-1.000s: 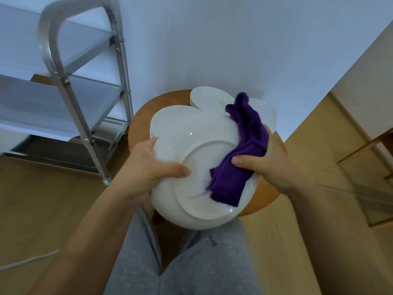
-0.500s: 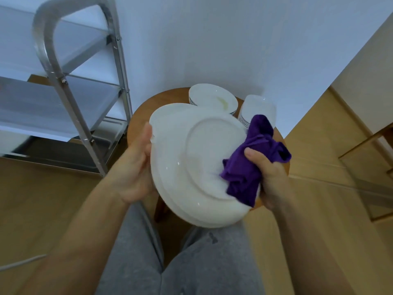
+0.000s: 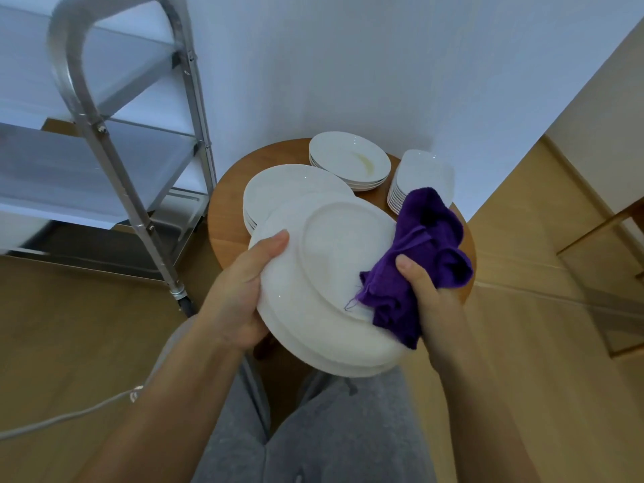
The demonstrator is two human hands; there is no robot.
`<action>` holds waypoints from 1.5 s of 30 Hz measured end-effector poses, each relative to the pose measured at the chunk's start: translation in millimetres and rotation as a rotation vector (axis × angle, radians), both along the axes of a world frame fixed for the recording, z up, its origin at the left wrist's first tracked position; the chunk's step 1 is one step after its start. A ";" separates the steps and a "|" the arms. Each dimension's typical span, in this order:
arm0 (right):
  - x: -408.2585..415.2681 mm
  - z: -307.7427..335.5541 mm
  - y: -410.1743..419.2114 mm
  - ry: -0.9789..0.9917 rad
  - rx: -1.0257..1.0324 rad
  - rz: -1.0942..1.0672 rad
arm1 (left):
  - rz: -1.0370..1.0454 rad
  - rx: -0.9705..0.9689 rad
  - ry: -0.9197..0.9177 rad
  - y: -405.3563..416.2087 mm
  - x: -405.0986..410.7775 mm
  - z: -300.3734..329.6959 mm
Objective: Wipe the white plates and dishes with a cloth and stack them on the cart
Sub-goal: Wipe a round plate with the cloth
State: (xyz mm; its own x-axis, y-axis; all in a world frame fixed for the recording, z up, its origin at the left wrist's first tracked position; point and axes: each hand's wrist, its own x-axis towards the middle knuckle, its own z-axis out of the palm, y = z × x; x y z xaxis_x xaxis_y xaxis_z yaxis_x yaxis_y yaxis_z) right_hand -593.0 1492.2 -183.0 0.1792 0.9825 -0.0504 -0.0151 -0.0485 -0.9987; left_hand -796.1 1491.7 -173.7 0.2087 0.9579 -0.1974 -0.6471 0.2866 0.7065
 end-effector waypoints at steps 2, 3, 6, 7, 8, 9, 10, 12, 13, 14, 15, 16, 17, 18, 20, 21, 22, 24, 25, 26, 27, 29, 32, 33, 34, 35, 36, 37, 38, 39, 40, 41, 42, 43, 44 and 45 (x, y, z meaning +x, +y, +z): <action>-11.1 -7.3 -10.3 0.040 -0.020 -0.076 | 0.069 0.001 0.014 -1.9 6.9 -0.1; -17.4 -10.6 -13.9 0.071 -0.020 -0.139 | 0.112 0.001 0.015 -3.2 11.6 0.1; -36.2 -16.0 -20.8 0.152 0.021 -0.321 | 0.213 0.003 0.054 -7.2 30.6 -1.9; -42.5 -18.0 -22.9 0.169 0.018 -0.364 | 0.230 0.012 0.090 -8.7 37.2 -2.9; -48.3 -20.6 -25.0 0.197 0.001 -0.394 | 0.244 0.021 0.138 -10.6 42.6 -4.8; -53.1 -22.9 -26.9 0.227 -0.027 -0.413 | 0.253 0.026 0.196 -13.2 46.6 -6.2; -55.2 -23.7 -27.0 0.245 -0.059 -0.423 | 0.258 0.032 0.245 -15.4 48.9 -7.9; -48.6 -20.3 -18.4 0.232 -0.099 -0.412 | 0.210 0.074 0.321 -18.7 50.8 -10.1; -42.0 -16.1 -10.6 0.195 -0.103 -0.371 | 0.155 0.136 0.358 -19.3 49.2 -9.9; -35.7 -10.0 -2.3 0.140 -0.100 -0.305 | 0.090 0.197 0.379 -19.1 47.0 -8.6; -30.5 -3.7 5.7 0.082 -0.089 -0.238 | 0.040 0.239 0.375 -18.5 44.2 -7.6; -27.4 1.8 11.8 0.023 -0.078 -0.181 | 0.012 0.263 0.353 -17.4 42.1 -8.5; -26.3 5.3 15.3 -0.026 -0.063 -0.131 | -0.006 0.268 0.338 -16.5 40.5 -7.0; -28.0 6.6 17.1 -0.060 -0.044 -0.074 | 0.008 0.268 0.338 -14.8 38.8 -6.2; -35.4 7.1 13.1 -0.108 -0.029 0.061 | 0.090 0.269 0.368 -9.2 36.0 -1.3; -39.8 5.8 8.6 -0.098 -0.031 0.121 | 0.135 0.275 0.387 -6.2 35.4 0.7; -44.4 3.9 3.6 -0.075 -0.035 0.175 | 0.187 0.274 0.411 -3.6 35.1 0.3; -57.1 -0.7 -5.9 -0.133 0.002 0.233 | 0.308 0.226 0.467 -0.4 36.4 -2.6; -66.0 -3.3 -9.8 -0.237 0.060 0.220 | 0.365 0.175 0.442 -0.8 37.2 -2.5; -74.7 -6.4 -13.0 -0.343 0.139 0.168 | 0.404 0.134 0.405 -1.3 38.4 -5.7; -82.8 -9.4 -16.2 -0.408 0.231 0.093 | 0.432 0.100 0.378 -3.1 39.7 -7.3; -90.2 -20.3 -21.3 -0.432 0.345 -0.028 | 0.440 0.031 0.335 -4.4 39.5 -10.3; -86.2 -32.5 -24.4 -0.312 0.312 -0.121 | 0.399 -0.066 0.138 -1.3 34.6 -10.9; -82.3 -34.9 -23.9 -0.249 0.303 -0.149 | 0.392 -0.066 0.096 -0.3 33.3 -10.1; -78.3 -35.6 -22.7 -0.207 0.302 -0.167 | 0.375 -0.051 0.075 0.5 32.5 -9.3; -74.0 -36.1 -20.0 -0.196 0.297 -0.180 | 0.353 -0.043 0.057 1.0 32.0 -6.4; -69.8 -36.1 -16.6 -0.189 0.286 -0.186 | 0.333 -0.032 0.053 1.9 32.1 -6.0; -65.8 -35.7 -12.9 -0.174 0.269 -0.200 | 0.322 -0.027 0.044 2.7 32.1 -6.1; -62.0 -35.0 -8.9 -0.148 0.249 -0.221 | 0.314 -0.017 0.044 4.3 32.1 -7.2; -58.5 -34.3 -4.9 -0.124 0.236 -0.246 | 0.305 -0.014 0.040 5.6 32.1 -6.9; -55.1 -33.0 -0.1 -0.108 0.233 -0.269 | 0.297 -0.007 0.038 7.3 30.9 -7.8; -51.9 -30.9 5.1 -0.100 0.231 -0.293 | 0.291 -0.008 0.030 8.8 29.6 -7.3; -47.9 -29.5 11.6 -0.093 0.218 -0.316 | 0.286 -0.006 0.023 10.8 27.2 -7.8; -43.3 -27.0 19.5 -0.083 0.194 -0.331 | 0.278 -0.003 0.015 11.7 24.6 -5.2; -37.0 -25.9 27.9 -0.068 0.165 -0.336 | 0.271 0.008 0.021 12.6 21.0 -4.1; -31.1 -24.9 36.0 -0.043 0.140 -0.336 | 0.267 0.023 0.046 13.1 18.1 -1.1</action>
State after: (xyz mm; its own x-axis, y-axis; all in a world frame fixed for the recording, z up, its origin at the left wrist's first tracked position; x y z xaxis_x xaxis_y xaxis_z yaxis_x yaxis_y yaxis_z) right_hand -624.0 1528.2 -207.9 0.4924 0.8652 0.0944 0.0347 0.0889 -0.9954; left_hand -778.0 1504.8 -174.9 -0.0603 0.9821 -0.1786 -0.6645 0.0940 0.7414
